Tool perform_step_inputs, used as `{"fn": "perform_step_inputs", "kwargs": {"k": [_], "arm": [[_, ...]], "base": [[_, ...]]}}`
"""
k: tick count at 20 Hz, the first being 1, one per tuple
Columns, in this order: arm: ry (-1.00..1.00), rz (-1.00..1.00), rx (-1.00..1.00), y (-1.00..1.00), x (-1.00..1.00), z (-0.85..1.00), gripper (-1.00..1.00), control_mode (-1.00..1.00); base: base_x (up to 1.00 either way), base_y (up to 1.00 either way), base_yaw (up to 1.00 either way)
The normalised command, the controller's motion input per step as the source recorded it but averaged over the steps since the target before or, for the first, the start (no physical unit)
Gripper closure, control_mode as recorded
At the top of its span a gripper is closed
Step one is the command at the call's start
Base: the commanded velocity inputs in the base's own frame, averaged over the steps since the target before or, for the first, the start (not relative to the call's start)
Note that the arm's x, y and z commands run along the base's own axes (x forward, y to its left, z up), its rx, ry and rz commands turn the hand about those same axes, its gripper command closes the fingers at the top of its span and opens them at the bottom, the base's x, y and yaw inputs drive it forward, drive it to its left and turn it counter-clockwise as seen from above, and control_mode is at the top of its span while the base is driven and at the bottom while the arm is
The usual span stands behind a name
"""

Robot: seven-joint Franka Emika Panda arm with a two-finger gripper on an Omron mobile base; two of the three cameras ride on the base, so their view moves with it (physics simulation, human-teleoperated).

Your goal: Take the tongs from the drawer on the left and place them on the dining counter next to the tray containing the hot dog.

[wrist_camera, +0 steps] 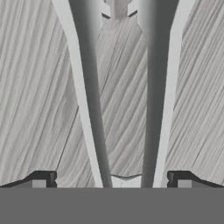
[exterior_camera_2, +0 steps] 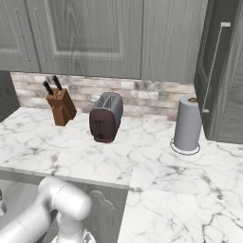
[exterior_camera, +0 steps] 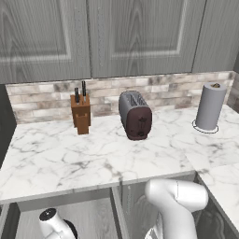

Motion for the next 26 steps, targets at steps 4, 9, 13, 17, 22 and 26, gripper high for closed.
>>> {"fn": "perform_step_inputs", "kwargs": {"k": [4,9,13,17,22,26], "arm": [[0.00,0.00,0.00,0.00,0.00,-0.19,-1.00,-1.00],[0.00,0.00,0.05,-0.24,0.00,-0.45,-1.00,-1.00],[0.00,0.00,0.03,-0.56,0.00,-0.37,1.00,-1.00],[0.00,0.00,0.01,-0.41,0.00,-0.18,1.00,-1.00],[0.00,0.00,-0.01,-0.02,0.00,-0.38,1.00,-1.00],[0.00,0.00,-0.03,0.00,0.00,-0.22,1.00,-1.00]], "base": [[0.00,0.00,0.00],[0.00,0.00,0.00],[0.00,0.00,0.00],[0.00,0.00,0.00],[0.00,0.00,0.00],[0.00,0.00,0.00]]}}
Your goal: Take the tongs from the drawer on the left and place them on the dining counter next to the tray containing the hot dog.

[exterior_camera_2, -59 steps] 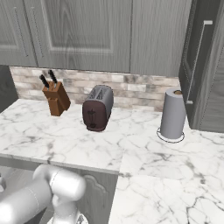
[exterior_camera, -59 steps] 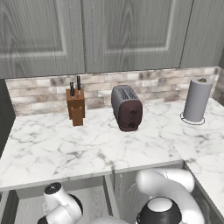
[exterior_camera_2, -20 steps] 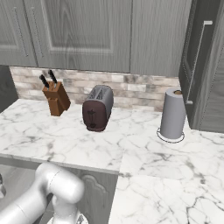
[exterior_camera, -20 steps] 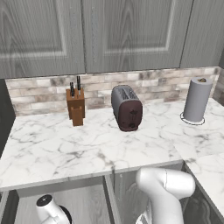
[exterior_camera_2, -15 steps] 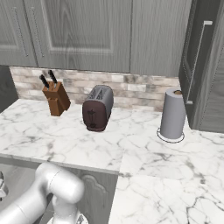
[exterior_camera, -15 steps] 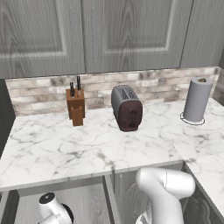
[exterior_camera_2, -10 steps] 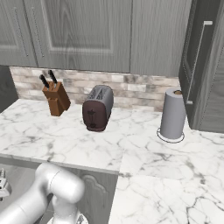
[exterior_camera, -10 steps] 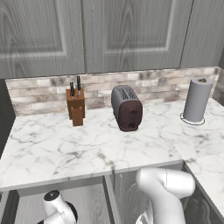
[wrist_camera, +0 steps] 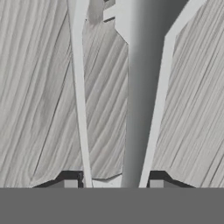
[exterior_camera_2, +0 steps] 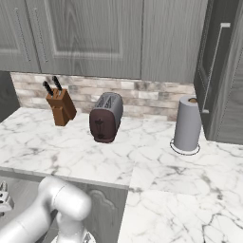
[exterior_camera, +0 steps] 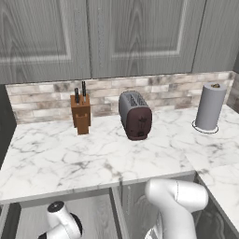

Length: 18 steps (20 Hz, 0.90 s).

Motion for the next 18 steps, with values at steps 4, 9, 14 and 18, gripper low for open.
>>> {"fn": "perform_step_inputs", "kwargs": {"k": [4,9,14,18], "arm": [[-0.09,0.02,0.00,0.06,-0.13,0.20,1.00,-1.00],[0.00,0.08,0.00,0.05,-0.27,0.69,1.00,-1.00],[0.04,0.07,0.00,0.00,-0.22,0.98,1.00,-1.00],[0.02,0.06,0.00,0.00,-0.40,0.98,1.00,-1.00]], "base": [[0.00,0.00,0.00],[0.00,0.00,0.00],[0.00,0.00,0.00],[0.00,0.00,0.00]]}}
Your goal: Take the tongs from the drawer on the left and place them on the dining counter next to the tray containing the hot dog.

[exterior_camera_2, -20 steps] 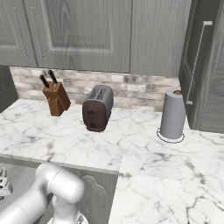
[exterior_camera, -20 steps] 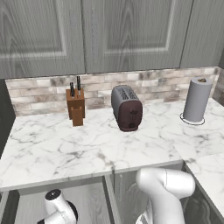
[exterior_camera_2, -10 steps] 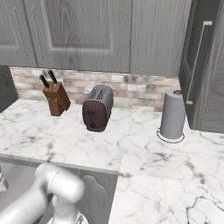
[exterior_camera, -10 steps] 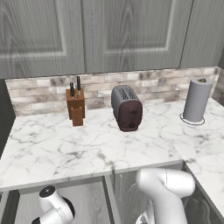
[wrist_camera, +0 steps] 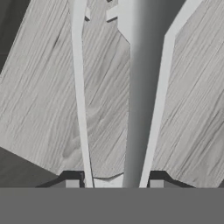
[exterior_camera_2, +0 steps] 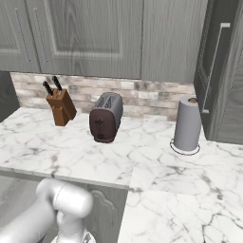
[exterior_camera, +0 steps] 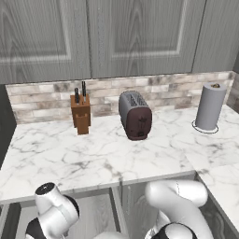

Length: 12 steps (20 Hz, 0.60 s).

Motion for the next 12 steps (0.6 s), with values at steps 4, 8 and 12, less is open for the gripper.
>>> {"fn": "perform_step_inputs", "kwargs": {"k": [4,8,12], "arm": [[0.00,0.06,0.00,-0.08,-0.39,0.98,1.00,-1.00],[-0.03,0.02,-0.01,-0.31,-0.36,1.00,1.00,-1.00],[-0.03,0.00,-0.04,-0.58,-0.14,1.00,1.00,-1.00]], "base": [[0.00,0.00,0.00],[0.00,0.00,0.00],[0.00,0.00,0.00]]}}
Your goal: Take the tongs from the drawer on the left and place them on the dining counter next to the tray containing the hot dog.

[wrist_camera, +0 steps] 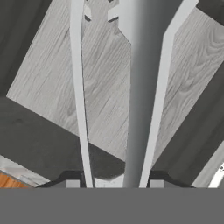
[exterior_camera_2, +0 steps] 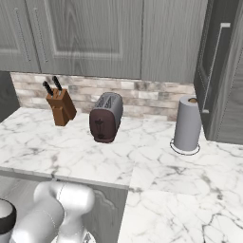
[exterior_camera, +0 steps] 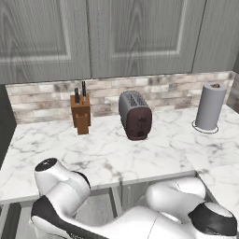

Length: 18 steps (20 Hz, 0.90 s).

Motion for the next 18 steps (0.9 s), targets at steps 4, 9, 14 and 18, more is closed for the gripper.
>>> {"fn": "perform_step_inputs", "kwargs": {"k": [4,9,14,18], "arm": [[0.00,0.00,0.00,-0.78,0.00,0.76,1.00,-1.00],[0.00,0.00,0.00,-0.76,0.01,0.18,1.00,-1.00],[0.00,-0.02,-0.02,-0.82,0.09,0.32,1.00,-1.00],[0.00,-0.08,-0.10,-0.88,0.00,0.83,1.00,-1.00]], "base": [[0.00,0.00,0.00],[0.00,0.00,0.00],[0.00,0.00,0.00],[0.00,0.00,0.00]]}}
